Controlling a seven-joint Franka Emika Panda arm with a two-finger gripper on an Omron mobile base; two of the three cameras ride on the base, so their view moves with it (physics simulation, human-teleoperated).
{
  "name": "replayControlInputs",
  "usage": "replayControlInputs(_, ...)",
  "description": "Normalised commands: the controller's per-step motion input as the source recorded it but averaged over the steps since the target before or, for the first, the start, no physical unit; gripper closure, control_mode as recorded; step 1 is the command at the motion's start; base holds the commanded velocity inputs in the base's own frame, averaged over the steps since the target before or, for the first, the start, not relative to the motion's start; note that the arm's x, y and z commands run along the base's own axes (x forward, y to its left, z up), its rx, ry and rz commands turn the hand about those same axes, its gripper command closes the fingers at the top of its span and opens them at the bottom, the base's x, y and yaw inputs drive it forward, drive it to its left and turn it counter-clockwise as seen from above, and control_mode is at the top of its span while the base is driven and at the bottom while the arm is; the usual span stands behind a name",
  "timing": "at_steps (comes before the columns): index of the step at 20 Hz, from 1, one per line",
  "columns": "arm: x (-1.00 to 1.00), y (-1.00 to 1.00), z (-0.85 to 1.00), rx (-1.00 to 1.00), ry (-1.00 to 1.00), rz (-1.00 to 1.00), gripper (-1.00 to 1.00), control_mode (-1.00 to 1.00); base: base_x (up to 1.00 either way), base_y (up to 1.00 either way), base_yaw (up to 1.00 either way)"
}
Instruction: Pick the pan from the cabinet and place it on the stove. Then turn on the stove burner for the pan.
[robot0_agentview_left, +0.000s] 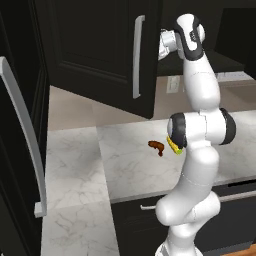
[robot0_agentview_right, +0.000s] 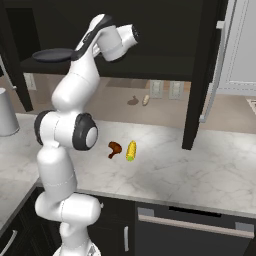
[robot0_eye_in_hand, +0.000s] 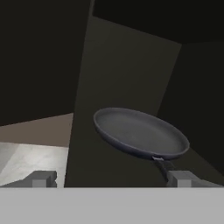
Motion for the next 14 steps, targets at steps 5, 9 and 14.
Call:
replayControlInputs(5,0.23,0.0,-0.03,-0.02,0.0,0.01,-1.0,-1.0,0.0,0.0,0.0)
replayControlInputs(9,0.22,0.0,-0.08,-0.02,0.0,0.04,-1.0,-1.0,0.0,0.0,0.0)
replayControlInputs(14,0.15,-0.01,-0.1,0.0,0.0,0.05,-1.0,-1.0,0.0,0.0,0.0)
